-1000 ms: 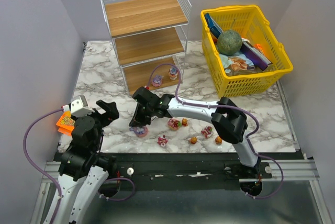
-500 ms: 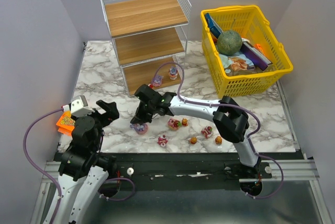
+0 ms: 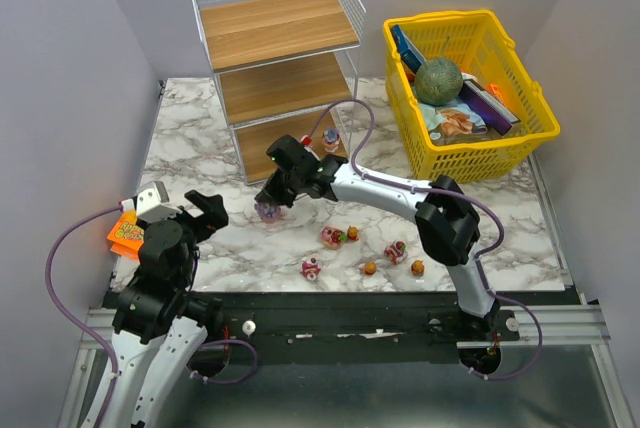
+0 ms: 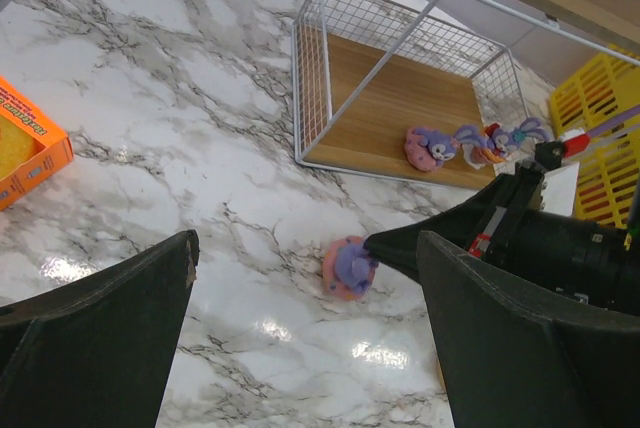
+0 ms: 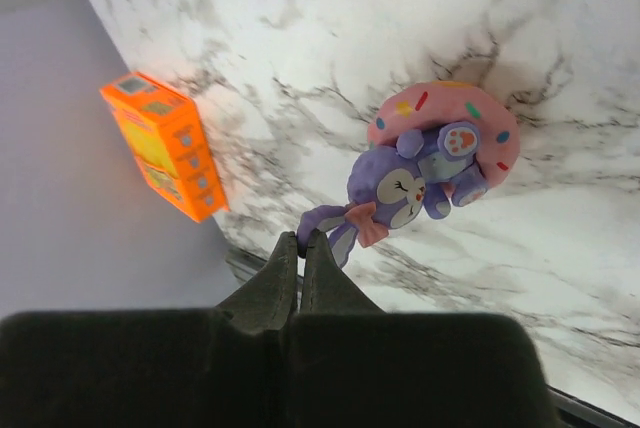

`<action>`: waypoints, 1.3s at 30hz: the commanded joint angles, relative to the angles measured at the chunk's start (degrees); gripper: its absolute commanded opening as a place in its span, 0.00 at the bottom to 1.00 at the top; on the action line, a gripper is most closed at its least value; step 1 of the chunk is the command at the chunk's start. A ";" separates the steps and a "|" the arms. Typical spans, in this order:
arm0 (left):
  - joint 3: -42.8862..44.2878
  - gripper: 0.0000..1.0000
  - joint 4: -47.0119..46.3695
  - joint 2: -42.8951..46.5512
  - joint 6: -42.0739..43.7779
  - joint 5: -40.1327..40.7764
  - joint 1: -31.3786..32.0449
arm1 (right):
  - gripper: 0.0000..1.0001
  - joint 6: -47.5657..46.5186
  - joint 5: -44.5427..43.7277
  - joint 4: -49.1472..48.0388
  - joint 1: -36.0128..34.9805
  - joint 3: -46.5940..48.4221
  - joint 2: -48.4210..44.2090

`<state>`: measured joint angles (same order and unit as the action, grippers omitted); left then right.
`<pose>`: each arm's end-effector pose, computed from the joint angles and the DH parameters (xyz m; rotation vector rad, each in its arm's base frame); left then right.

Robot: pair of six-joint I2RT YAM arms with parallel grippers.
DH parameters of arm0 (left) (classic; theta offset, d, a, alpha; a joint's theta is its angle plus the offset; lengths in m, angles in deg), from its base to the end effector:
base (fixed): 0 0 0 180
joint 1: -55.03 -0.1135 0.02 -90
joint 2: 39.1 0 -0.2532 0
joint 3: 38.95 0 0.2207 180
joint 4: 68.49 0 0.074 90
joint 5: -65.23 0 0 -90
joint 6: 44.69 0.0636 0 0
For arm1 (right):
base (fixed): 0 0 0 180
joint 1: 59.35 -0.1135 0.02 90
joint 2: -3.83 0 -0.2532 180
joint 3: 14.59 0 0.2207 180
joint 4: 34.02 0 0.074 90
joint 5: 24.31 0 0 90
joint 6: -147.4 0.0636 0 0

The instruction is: Place and organize the plastic toys onto the shelf

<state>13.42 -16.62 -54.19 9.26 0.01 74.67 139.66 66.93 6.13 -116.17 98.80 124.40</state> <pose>0.0830 -0.0013 0.2799 -0.5551 1.7244 -0.2979 0.2511 0.3866 0.2028 0.5888 2.6609 1.0076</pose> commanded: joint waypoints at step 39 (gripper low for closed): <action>-0.65 0.99 -0.41 -1.61 -0.16 1.42 1.10 | 0.01 26.73 -22.41 4.63 3.82 23.75 15.92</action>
<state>13.42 -16.62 -55.66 9.26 0.10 75.41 164.84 49.36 11.42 -112.28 119.66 138.37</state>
